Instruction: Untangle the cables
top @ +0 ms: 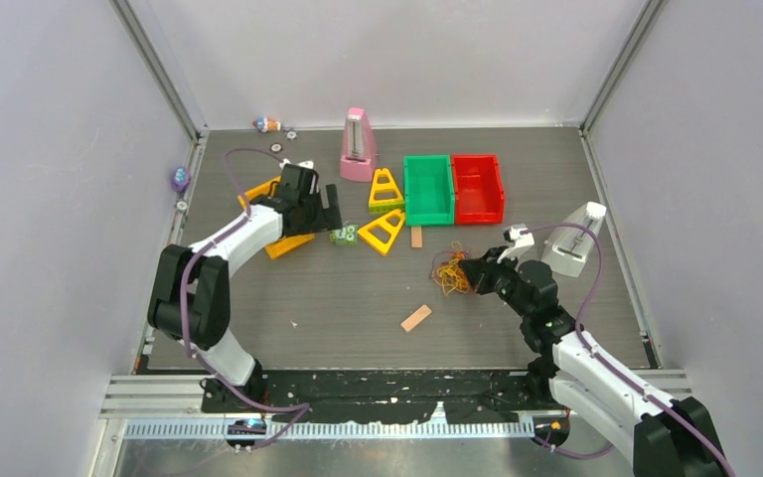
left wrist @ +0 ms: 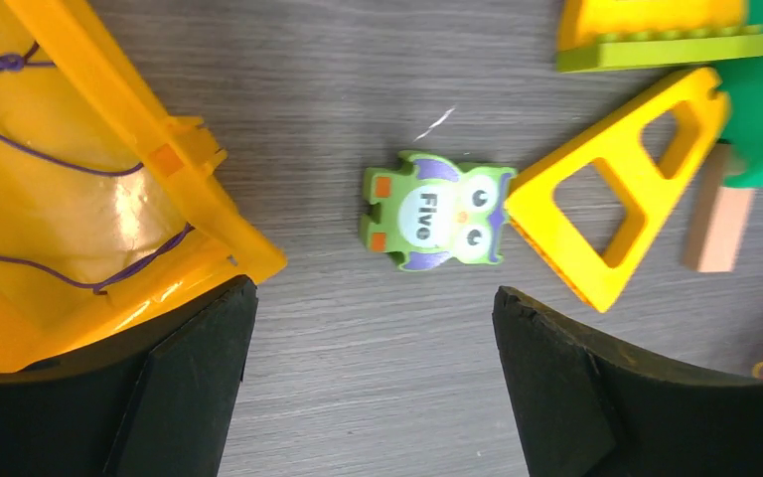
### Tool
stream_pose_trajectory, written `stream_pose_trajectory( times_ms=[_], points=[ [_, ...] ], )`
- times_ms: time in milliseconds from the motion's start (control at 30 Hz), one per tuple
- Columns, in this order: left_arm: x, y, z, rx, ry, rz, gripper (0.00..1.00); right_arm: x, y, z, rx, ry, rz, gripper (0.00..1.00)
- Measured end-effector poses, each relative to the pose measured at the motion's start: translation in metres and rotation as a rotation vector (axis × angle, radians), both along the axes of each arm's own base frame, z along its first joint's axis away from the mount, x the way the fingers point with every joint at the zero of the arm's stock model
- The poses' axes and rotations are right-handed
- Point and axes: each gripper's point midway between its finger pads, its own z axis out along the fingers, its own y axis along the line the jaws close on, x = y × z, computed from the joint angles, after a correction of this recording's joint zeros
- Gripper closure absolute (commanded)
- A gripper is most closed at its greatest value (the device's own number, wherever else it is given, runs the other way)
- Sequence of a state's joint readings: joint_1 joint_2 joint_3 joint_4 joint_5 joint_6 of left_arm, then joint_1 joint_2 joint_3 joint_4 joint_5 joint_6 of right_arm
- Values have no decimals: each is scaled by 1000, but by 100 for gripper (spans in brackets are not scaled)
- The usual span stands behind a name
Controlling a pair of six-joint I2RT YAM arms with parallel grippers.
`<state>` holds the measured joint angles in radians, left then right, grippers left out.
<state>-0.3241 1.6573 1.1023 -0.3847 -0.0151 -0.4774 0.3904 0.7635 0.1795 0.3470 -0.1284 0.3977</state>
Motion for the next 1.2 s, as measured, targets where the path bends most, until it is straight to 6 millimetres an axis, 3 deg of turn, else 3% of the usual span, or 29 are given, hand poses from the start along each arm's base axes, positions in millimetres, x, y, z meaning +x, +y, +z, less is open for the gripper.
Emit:
stream_pose_trajectory(
  times_ms=[133,400,533,600,633,700,733,867,1033,1200],
  points=[
    [0,-9,23,-48,-80,-40,6,-1,0,3,4,-9,0,95],
    [-83,-45,39,-171,-225,-270,1,-6,11,3,-4,52,65,95],
    [-106,-57,41,-243,-345,-368,0,-13,40,34,13,51,176,92],
    [-114,-61,40,-272,-395,-402,0,-20,58,54,30,37,247,69],
    [-118,-64,39,-283,-417,-423,0,-25,68,65,42,29,291,31],
    [-125,-72,38,-302,-450,-470,0,-35,83,80,62,23,354,6],
    [-128,-77,38,-313,-463,-491,0,-38,89,86,64,19,380,3],
    [-131,-95,40,-353,-498,-556,4,-40,88,85,30,62,358,5],
    [-130,-107,28,-327,-450,-597,5,-39,63,46,-82,192,243,14],
    [-132,-128,39,-283,-458,-664,11,-42,47,25,-153,261,181,25]
  ],
)
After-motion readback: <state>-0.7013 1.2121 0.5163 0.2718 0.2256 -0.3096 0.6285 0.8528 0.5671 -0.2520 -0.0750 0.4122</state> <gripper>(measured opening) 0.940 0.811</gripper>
